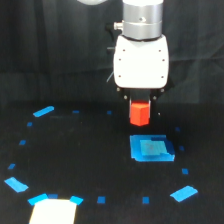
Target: Pick up the red object from the table
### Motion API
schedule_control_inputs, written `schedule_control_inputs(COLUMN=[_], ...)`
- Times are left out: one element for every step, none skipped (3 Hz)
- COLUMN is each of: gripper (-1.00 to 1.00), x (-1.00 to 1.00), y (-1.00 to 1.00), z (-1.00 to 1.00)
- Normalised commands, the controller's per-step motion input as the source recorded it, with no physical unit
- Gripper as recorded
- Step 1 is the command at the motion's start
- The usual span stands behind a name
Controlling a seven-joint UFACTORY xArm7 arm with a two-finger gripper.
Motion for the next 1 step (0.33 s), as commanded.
schedule_control_inputs(gripper=[-1.0], x=[0.04], y=[-0.04], z=[0.02])
